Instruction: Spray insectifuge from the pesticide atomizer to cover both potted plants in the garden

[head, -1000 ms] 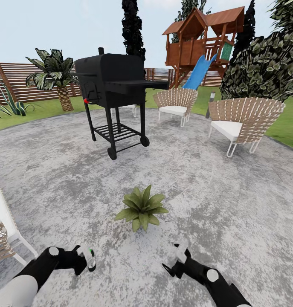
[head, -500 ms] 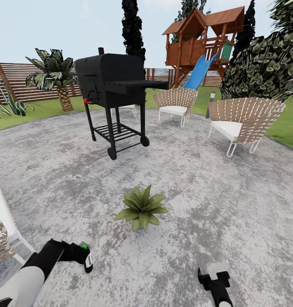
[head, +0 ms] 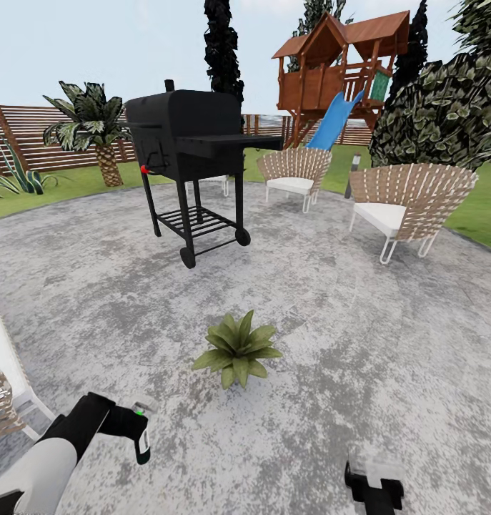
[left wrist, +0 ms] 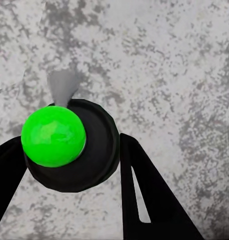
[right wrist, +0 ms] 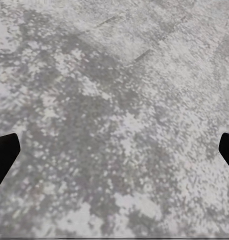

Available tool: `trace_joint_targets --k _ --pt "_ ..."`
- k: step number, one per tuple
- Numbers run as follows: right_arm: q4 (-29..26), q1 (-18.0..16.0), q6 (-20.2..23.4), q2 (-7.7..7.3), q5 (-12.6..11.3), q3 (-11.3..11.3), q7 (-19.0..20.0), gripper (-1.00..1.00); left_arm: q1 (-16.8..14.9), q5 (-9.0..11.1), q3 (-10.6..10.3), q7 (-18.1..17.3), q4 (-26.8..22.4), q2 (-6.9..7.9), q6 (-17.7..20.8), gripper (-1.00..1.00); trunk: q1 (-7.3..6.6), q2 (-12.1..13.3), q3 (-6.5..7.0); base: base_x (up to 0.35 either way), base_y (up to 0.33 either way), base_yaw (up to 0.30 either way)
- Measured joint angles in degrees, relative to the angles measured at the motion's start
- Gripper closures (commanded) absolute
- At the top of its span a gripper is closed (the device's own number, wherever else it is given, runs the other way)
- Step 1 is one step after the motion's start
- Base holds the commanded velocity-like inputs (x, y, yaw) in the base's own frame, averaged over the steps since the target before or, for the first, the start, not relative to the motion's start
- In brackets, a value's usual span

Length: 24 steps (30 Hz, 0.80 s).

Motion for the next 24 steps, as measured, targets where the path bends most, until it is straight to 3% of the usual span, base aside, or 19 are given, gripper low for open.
trace_joint_targets --k 21,24 --pt "0.71 0.13 -0.03 0.47 -0.24 0.00 -0.10 -1.00 -0.24 -0.10 -0.16 -0.21 -0.01 -0.01 0.37 1.00 -0.04 0.00 0.00 0.305 0.030 -0.012" --pt "0.68 0.16 -0.03 0.47 -0.24 -0.06 -0.12 -1.00 -0.24 -0.09 -1.91 -0.24 0.02 0.04 0.36 1.00 -0.04 0.00 0.00 0.329 -0.003 -0.242"
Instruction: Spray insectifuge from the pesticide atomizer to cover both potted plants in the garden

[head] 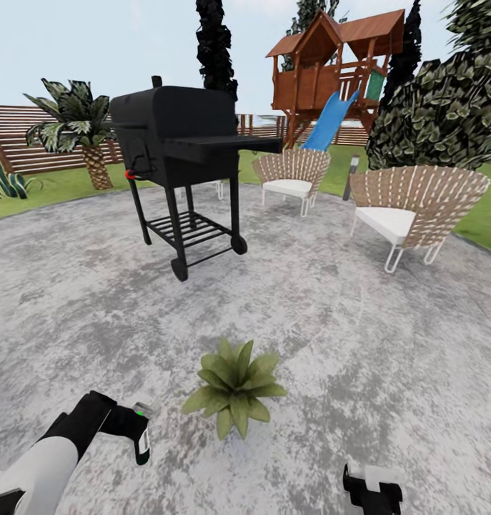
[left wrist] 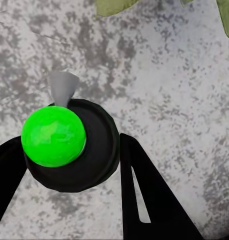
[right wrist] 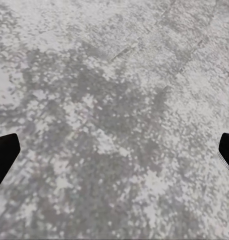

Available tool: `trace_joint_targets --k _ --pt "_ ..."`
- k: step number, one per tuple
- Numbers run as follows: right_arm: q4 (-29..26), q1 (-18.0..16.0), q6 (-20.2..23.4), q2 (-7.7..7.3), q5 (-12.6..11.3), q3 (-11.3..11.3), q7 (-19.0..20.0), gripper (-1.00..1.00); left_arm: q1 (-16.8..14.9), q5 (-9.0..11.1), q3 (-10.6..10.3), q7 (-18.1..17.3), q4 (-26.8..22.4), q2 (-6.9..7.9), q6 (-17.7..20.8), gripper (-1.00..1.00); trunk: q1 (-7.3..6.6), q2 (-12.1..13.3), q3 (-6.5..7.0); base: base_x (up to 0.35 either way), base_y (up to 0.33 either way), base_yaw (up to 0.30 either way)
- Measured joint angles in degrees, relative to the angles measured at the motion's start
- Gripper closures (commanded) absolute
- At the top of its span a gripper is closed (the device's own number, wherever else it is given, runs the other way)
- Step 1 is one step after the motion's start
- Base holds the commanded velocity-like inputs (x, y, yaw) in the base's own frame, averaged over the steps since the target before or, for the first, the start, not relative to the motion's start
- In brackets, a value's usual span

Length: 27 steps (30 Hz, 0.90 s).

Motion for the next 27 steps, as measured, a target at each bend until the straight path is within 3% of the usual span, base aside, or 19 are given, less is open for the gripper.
trace_joint_targets --k 6,7,8,18,27 --pt "-0.01 -0.02 0.00 0.01 0.00 -0.02 -0.08 -1.00 0.35 -0.15 -5.10 0.00 0.09 0.10 0.03 1.00 0.03 0.00 0.00 0.133 0.022 -0.236" --pt "0.20 0.02 -0.01 -0.43 0.30 -0.04 0.01 -1.00 0.88 -0.24 -6.98 -2.77 0.07 2.34 -0.68 1.00 0.02 0.00 -0.01 0.075 0.075 0.000" --pt "0.20 0.01 0.01 -0.44 0.36 0.07 0.00 -1.00 0.88 -0.75 -7.03 -2.82 0.07 2.96 -0.99 1.00 0.03 0.00 0.00 0.038 0.038 0.000" --pt "0.19 0.00 0.00 -0.44 0.35 0.07 -0.09 -1.00 0.89 -0.37 -6.78 -2.76 0.24 2.64 -0.93 1.00 0.03 0.00 0.00 0.038 0.004 0.000" --pt "0.19 -0.01 0.00 -0.41 0.35 0.06 -0.09 -1.00 0.89 -0.38 -6.78 -2.77 0.43 2.64 -0.93 1.00 0.03 0.00 0.00 0.190 0.034 0.000"
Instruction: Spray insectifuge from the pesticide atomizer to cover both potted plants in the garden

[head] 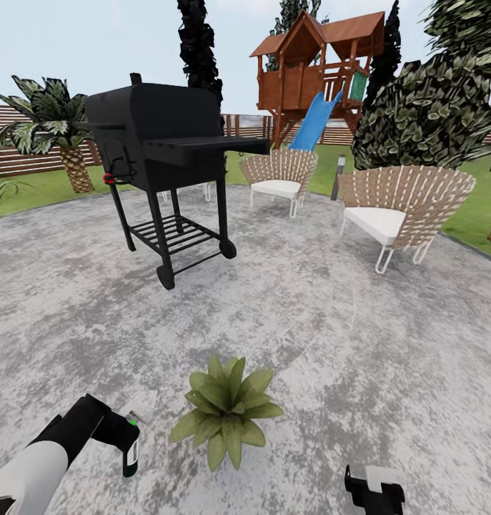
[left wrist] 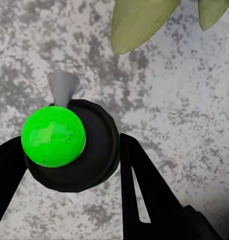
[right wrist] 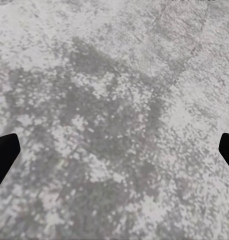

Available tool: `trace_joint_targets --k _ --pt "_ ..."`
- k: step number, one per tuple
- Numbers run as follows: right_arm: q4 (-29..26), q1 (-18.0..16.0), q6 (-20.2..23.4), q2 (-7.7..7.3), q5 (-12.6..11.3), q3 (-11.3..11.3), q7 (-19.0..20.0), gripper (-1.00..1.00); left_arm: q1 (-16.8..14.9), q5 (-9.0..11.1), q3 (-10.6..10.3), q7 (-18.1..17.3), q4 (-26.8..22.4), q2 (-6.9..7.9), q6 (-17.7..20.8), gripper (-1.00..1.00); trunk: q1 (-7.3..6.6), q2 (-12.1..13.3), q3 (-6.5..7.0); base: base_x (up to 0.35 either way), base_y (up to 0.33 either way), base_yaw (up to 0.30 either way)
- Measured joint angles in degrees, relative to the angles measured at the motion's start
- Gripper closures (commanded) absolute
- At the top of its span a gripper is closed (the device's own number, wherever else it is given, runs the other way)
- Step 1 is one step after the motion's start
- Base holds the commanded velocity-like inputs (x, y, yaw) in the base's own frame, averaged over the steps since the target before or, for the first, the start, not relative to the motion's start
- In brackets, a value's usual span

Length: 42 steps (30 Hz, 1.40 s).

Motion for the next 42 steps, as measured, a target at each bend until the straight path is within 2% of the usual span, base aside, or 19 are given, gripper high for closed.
trace_joint_targets --k 8,13,16,18,20,23,25,27,30,34,42 --pt "0.00 0.00 0.00 0.11 0.00 0.01 0.06 -1.00 0.02 -0.01 -0.06 -0.08 -0.02 0.08 -0.01 1.00 0.01 0.00 0.00 0.008 0.002 -0.005" --pt "-0.02 0.04 0.00 0.14 0.01 0.01 0.09 -1.00 1.26 -0.21 -0.33 -0.13 0.50 0.18 -0.19 1.00 0.01 0.00 0.00 0.000 0.000 -0.229" --pt "-0.01 0.00 0.00 0.16 0.01 0.01 0.04 -1.00 3.40 -0.36 -0.48 -0.24 0.43 0.41 -3.59 1.00 0.01 0.00 0.00 0.000 0.000 -0.079" --pt "0.02 0.02 0.00 0.17 0.00 0.00 0.06 -1.00 3.91 -1.68 -0.47 -0.32 0.49 0.62 -5.12 1.00 0.01 0.00 0.00 0.000 0.000 -0.015" --pt "0.03 0.01 0.00 0.21 0.00 0.01 0.08 -1.00 4.01 -5.41 -0.38 -0.43 0.22 0.44 -5.40 1.00 0.01 0.00 0.00 0.000 0.000 -0.003" --pt "0.05 0.00 0.00 0.23 0.00 0.00 0.09 -1.00 3.44 -7.01 -0.10 -0.67 -0.17 0.40 -5.16 1.00 0.01 0.00 0.00 0.000 0.000 0.000" --pt "0.06 0.00 0.00 0.22 0.00 0.00 0.09 -1.00 3.15 -7.34 -0.07 -2.35 -0.25 0.54 -5.10 1.00 0.01 0.00 0.00 0.000 0.000 0.000" --pt "0.07 -0.03 0.00 0.23 0.00 0.00 0.09 -1.00 3.03 -7.48 -0.07 -6.07 -0.42 0.77 -5.08 1.00 0.01 0.00 0.00 0.000 0.000 0.000" --pt "0.07 -0.01 0.00 0.24 0.04 0.00 0.09 -1.00 3.06 -7.58 -0.07 -7.87 -0.46 0.64 -5.11 1.00 0.01 0.00 0.00 0.000 0.000 0.000" --pt "0.09 0.03 0.00 0.30 0.07 0.01 0.09 -1.00 3.76 -7.63 -0.19 -7.97 -0.42 0.47 -5.25 1.00 0.01 0.00 0.00 0.000 0.000 0.000" --pt "0.09 0.03 0.00 0.32 0.09 0.00 0.09 -1.00 3.85 -7.53 -0.04 -4.25 -0.23 0.35 -5.90 1.00 0.01 0.00 0.00 0.000 0.000 0.000"
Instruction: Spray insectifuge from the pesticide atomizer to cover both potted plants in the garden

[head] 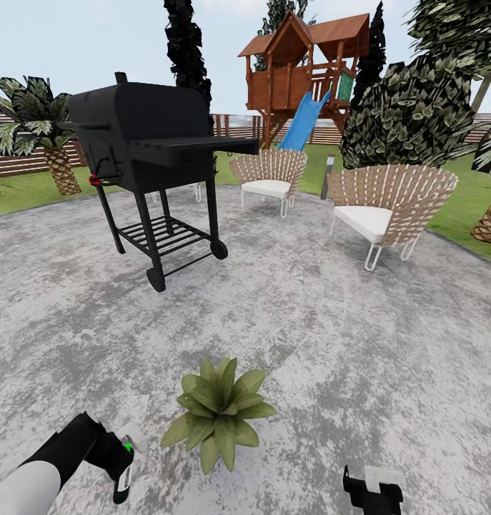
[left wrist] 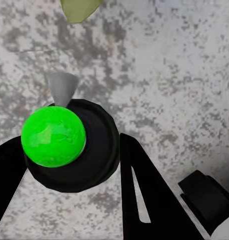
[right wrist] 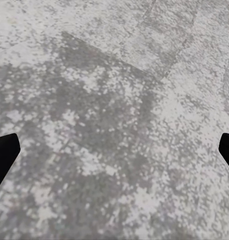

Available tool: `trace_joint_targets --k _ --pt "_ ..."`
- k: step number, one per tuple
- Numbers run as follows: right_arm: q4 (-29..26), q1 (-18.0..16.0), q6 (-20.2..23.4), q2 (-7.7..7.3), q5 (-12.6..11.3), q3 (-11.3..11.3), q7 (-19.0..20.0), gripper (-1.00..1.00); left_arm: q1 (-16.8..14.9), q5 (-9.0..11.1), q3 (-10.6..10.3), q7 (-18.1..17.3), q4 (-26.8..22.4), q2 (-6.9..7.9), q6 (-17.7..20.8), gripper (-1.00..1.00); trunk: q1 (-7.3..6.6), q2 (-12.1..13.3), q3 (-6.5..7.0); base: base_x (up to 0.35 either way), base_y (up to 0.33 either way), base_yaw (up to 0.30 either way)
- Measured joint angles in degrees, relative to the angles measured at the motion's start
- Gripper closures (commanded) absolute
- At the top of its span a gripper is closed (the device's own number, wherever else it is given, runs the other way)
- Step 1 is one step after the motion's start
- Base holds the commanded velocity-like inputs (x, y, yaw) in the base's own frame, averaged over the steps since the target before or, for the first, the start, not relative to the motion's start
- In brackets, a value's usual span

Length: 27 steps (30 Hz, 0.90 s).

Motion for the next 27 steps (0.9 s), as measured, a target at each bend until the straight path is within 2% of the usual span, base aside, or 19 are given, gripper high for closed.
trace_joint_targets --k 12,15,23,27 --pt "0.00 -0.01 0.00 0.00 -0.04 0.00 0.00 -1.00 -0.65 0.00 -0.07 -0.03 -0.17 -0.32 0.41 1.00 0.00 0.00 0.00 0.038 0.012 0.000" --pt "0.00 0.01 0.00 0.00 -0.01 0.02 0.00 -1.00 -0.11 -0.14 -0.20 0.02 -0.02 0.30 0.02 1.00 0.00 0.00 0.00 0.002 0.001 0.000" --pt "0.00 0.00 0.00 0.00 0.00 0.00 0.00 -1.00 2.08 -0.11 -0.01 0.17 0.03 0.38 -0.22 1.00 0.00 0.00 0.00 0.000 0.000 0.000" --pt "0.00 0.00 0.00 0.00 0.00 0.02 0.00 -1.00 1.40 0.05 0.49 0.19 -0.15 0.26 0.32 1.00 0.00 0.00 0.00 0.000 0.000 0.000"
